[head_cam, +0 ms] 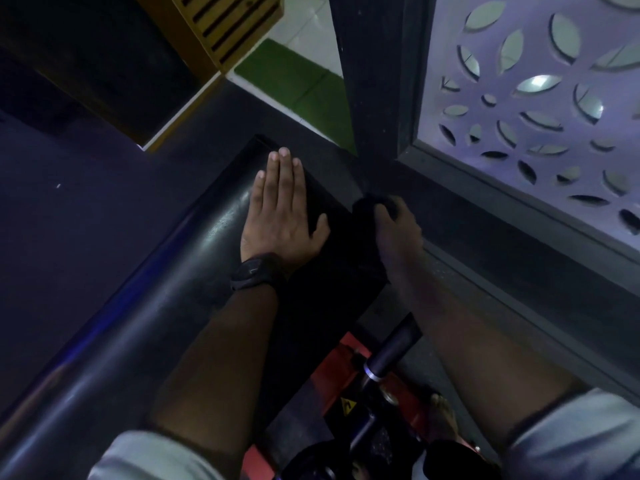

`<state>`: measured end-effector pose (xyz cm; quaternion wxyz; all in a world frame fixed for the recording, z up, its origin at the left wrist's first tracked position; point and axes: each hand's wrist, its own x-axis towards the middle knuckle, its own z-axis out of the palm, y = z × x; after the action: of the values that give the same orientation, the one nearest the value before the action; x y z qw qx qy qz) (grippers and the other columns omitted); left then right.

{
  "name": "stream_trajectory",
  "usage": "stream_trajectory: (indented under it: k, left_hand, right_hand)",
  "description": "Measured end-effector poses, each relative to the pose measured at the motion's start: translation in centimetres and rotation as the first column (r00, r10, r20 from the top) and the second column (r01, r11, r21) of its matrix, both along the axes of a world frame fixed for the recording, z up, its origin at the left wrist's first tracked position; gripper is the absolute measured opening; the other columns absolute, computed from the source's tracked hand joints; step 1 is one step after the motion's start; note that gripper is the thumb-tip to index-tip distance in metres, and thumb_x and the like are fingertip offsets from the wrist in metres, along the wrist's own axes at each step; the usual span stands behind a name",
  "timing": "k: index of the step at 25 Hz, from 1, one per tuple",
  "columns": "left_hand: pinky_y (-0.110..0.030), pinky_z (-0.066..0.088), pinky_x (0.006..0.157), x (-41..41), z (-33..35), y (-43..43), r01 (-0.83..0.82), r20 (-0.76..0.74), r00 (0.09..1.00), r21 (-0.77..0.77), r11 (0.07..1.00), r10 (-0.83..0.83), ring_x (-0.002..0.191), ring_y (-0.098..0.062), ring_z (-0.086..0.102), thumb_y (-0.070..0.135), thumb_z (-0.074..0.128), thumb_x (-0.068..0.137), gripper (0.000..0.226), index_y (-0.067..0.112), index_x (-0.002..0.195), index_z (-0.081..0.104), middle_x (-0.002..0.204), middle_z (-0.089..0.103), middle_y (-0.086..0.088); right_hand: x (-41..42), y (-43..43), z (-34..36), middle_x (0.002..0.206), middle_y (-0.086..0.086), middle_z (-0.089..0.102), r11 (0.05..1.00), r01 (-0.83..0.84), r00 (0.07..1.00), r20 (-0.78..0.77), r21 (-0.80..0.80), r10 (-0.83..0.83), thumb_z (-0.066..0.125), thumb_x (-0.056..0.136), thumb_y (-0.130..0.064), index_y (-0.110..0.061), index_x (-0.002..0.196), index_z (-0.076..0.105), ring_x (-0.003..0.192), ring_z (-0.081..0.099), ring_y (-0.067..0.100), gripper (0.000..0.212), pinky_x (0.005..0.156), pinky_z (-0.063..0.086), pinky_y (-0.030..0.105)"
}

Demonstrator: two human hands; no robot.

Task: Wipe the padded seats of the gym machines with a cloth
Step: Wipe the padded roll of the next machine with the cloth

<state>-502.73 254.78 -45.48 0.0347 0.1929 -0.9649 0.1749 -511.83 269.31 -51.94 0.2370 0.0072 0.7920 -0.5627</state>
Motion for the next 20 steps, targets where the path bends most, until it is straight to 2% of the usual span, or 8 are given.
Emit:
stream_trajectory:
  k: [3,6,9,11,15,18,20]
  left_hand:
    - [-0.033,-0.027,0.117,-0.1,0.0,0.2,0.001,0.004,1.000,0.006,1.000,-0.001,0.156,-0.032,-0.007,0.056,0.037,0.096,0.093,-0.001,0.159,-0.002,0.168,-0.005,-0.022]
    - [-0.032,-0.028,0.117,-0.1,0.1,0.2,0.004,0.006,1.000,0.001,1.000,-0.004,0.156,-0.033,-0.006,0.055,0.038,0.096,0.093,-0.002,0.159,0.000,0.168,-0.004,-0.022]
    - [-0.033,-0.027,0.118,-0.2,0.1,0.2,-0.003,0.011,1.000,-0.016,1.000,0.003,0.156,-0.033,-0.004,0.055,0.038,0.096,0.093,-0.003,0.158,0.001,0.168,-0.003,-0.023]
    - [-0.033,-0.025,0.118,-0.1,0.1,0.3,-0.006,0.011,1.000,-0.006,1.000,0.006,0.156,-0.033,-0.004,0.056,0.037,0.095,0.093,-0.002,0.159,0.002,0.168,-0.003,-0.022]
    - [-0.033,-0.025,0.118,-0.1,0.1,0.4,-0.010,0.019,1.000,0.004,1.000,0.010,0.156,-0.031,-0.008,0.056,0.034,0.097,0.092,-0.001,0.159,-0.003,0.168,-0.007,-0.021]
    - [-0.033,-0.026,0.118,-0.1,0.2,0.5,-0.014,0.015,1.000,0.006,1.000,0.014,0.156,-0.031,-0.008,0.056,0.036,0.098,0.092,-0.001,0.158,-0.003,0.168,-0.007,-0.020]
    - [-0.033,-0.025,0.118,-0.2,0.2,0.5,-0.009,0.010,1.000,0.010,1.000,0.009,0.156,-0.031,-0.007,0.056,0.037,0.097,0.092,-0.001,0.159,-0.001,0.168,-0.005,-0.021]
  right_hand:
    - [-0.2,-1.0,0.5,0.105,-0.008,0.063,0.992,-0.026,0.996,-0.093,-0.121,0.015,0.055,0.090,-0.035,-0.029,0.120,0.065,0.104,0.059,0.015,0.032,0.085,0.040,0.026]
    - [-0.7,-0.2,-0.2,0.108,-0.004,0.065,0.997,0.011,1.000,0.017,-0.074,-0.009,0.056,0.092,-0.035,-0.026,0.120,0.065,0.111,0.061,0.023,0.032,0.090,0.046,0.031]
    - [-0.4,-1.6,1.2,0.114,-0.005,0.067,0.993,-0.055,0.994,-0.101,-0.105,0.045,0.057,0.087,-0.035,-0.030,0.121,0.064,0.106,0.060,0.015,0.035,0.092,0.045,0.031]
    - [-0.1,-1.2,0.6,0.110,-0.005,0.067,0.990,-0.030,0.996,-0.085,-0.141,0.018,0.055,0.086,-0.036,-0.027,0.120,0.065,0.105,0.060,0.015,0.036,0.092,0.046,0.032]
    - [-1.0,1.0,-1.6,0.108,0.002,0.063,0.999,0.036,0.994,0.103,0.038,-0.039,0.053,0.095,-0.036,-0.023,0.121,0.062,0.109,0.060,0.031,0.031,0.095,0.049,0.042]
    - [-1.1,1.4,-2.0,0.107,0.003,0.062,0.989,0.039,0.988,0.141,0.145,-0.060,0.052,0.097,-0.037,-0.023,0.120,0.061,0.105,0.060,0.029,0.029,0.083,0.043,0.035]
    - [-1.5,2.3,-2.7,0.112,0.006,0.064,0.977,0.037,0.981,0.178,0.212,-0.076,0.051,0.097,-0.038,-0.021,0.119,0.061,0.108,0.060,0.032,0.028,0.082,0.043,0.035]
